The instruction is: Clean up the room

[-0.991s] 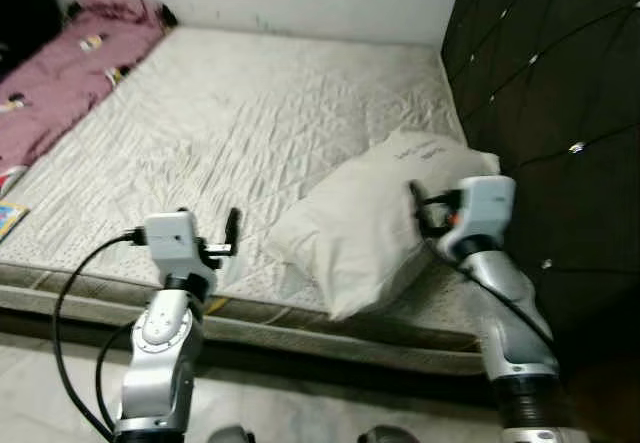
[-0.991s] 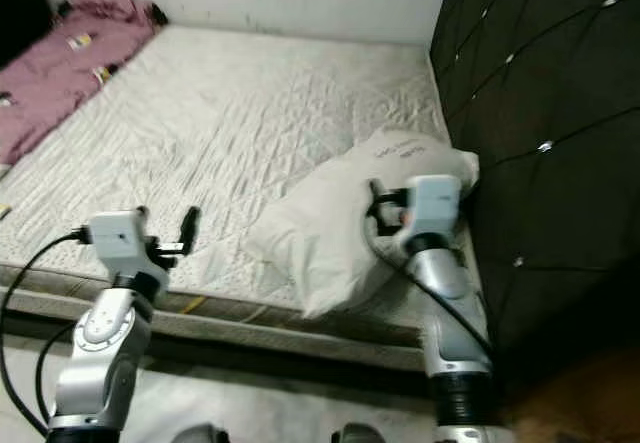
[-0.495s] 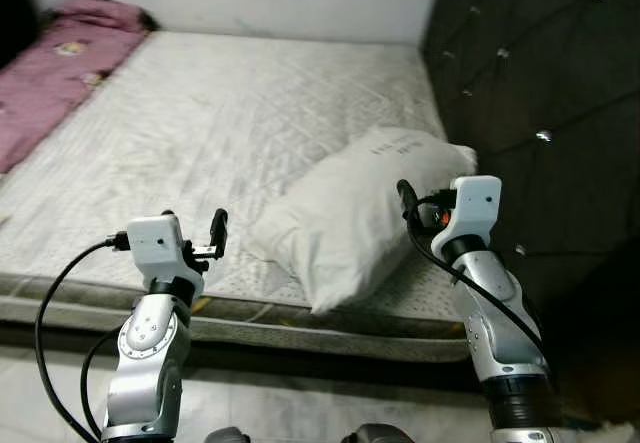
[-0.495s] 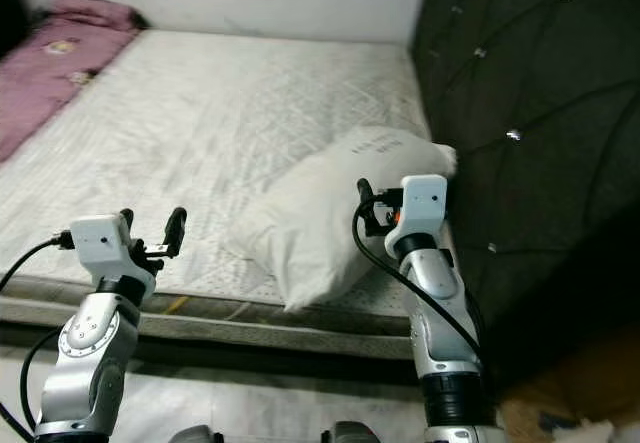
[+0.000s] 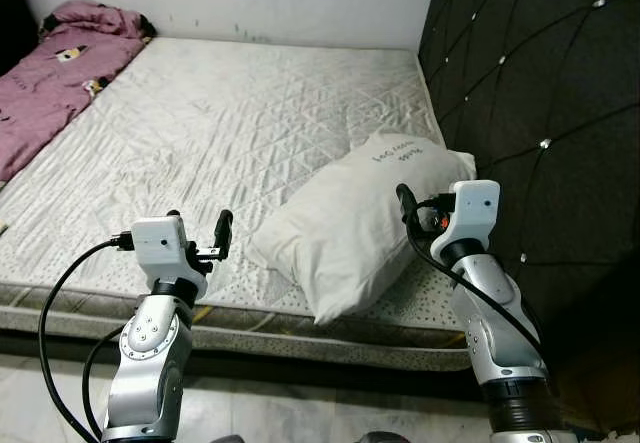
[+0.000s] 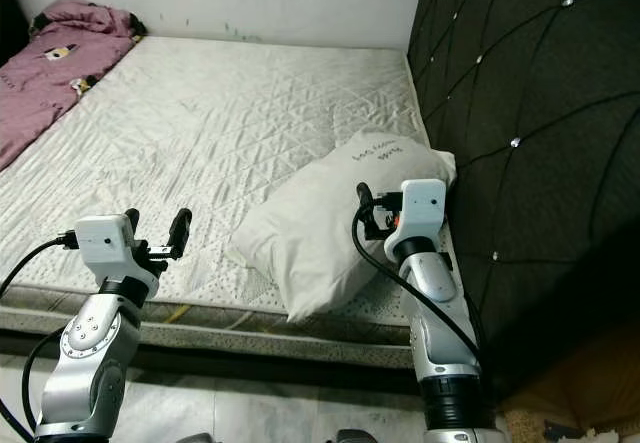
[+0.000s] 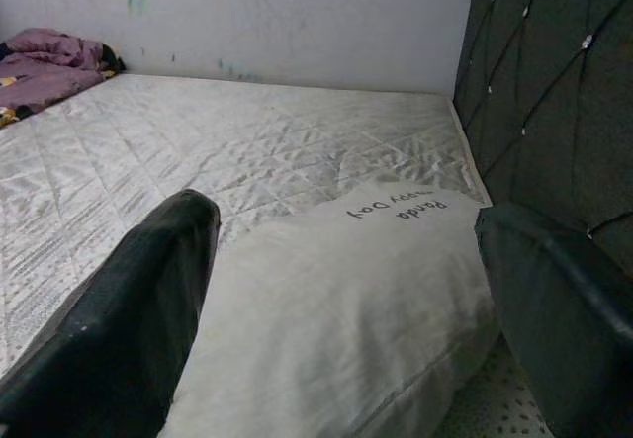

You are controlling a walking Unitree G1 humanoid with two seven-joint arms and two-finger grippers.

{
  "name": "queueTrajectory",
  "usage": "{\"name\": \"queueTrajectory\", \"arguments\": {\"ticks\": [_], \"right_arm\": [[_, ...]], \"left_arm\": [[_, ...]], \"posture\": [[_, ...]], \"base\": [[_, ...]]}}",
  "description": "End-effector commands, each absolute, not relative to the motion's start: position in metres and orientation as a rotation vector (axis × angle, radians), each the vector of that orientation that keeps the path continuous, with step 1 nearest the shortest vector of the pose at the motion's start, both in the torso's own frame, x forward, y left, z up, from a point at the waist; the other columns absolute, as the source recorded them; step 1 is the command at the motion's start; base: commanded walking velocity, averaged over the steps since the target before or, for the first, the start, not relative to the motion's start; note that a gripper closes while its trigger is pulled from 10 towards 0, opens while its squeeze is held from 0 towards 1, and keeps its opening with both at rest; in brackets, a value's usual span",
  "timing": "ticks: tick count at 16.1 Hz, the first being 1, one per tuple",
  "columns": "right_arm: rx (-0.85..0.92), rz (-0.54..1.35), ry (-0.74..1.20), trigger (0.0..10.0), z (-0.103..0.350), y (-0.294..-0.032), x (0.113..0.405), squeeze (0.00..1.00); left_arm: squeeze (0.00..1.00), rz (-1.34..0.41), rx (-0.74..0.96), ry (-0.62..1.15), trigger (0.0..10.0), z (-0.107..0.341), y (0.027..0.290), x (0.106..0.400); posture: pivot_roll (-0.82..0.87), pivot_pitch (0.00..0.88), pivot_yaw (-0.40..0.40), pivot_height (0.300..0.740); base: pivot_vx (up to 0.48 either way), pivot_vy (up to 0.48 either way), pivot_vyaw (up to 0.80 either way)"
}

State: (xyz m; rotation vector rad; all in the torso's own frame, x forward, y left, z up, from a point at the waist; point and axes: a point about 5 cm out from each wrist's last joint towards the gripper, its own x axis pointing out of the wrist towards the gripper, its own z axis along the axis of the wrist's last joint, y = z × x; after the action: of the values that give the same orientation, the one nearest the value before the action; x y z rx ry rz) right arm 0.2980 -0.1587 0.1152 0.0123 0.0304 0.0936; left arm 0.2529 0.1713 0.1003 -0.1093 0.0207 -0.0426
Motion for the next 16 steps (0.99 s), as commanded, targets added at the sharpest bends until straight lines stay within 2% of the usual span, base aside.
{"name": "queueTrajectory", "arguments": {"ticks": [1, 12, 14, 16], "right_arm": [[0.019, 0.100, 0.025, 10.0, 0.1172, -0.1571, 0.3006, 0.00], [0.015, 0.096, 0.030, 10.0, 0.1176, -0.1582, 0.3019, 0.00], [0.013, 0.095, 0.033, 10.0, 0.1177, -0.1585, 0.3026, 0.00], [0.014, 0.094, 0.032, 10.0, 0.1180, -0.1585, 0.3034, 0.00]], "left_arm": [[0.00, -0.052, -0.103, 0.013, 10.0, 0.1017, 0.1720, 0.2535], [0.00, -0.080, -0.102, 0.017, 10.0, 0.1025, 0.1680, 0.2546], [0.00, -0.081, -0.105, 0.016, 10.0, 0.1028, 0.1677, 0.2550], [0.00, -0.073, -0.104, 0.021, 10.0, 0.1027, 0.1684, 0.2554]], "posture": [[-0.12, 0.000, 0.007, 0.740], [-0.12, 0.000, 0.001, 0.740], [-0.12, 0.000, 0.002, 0.740], [-0.12, 0.000, 0.002, 0.740]], "base": [[0.334, 0.000, -0.49], [0.329, 0.000, 0.00], [0.354, 0.000, -0.80], [0.157, 0.000, -0.26]]}}
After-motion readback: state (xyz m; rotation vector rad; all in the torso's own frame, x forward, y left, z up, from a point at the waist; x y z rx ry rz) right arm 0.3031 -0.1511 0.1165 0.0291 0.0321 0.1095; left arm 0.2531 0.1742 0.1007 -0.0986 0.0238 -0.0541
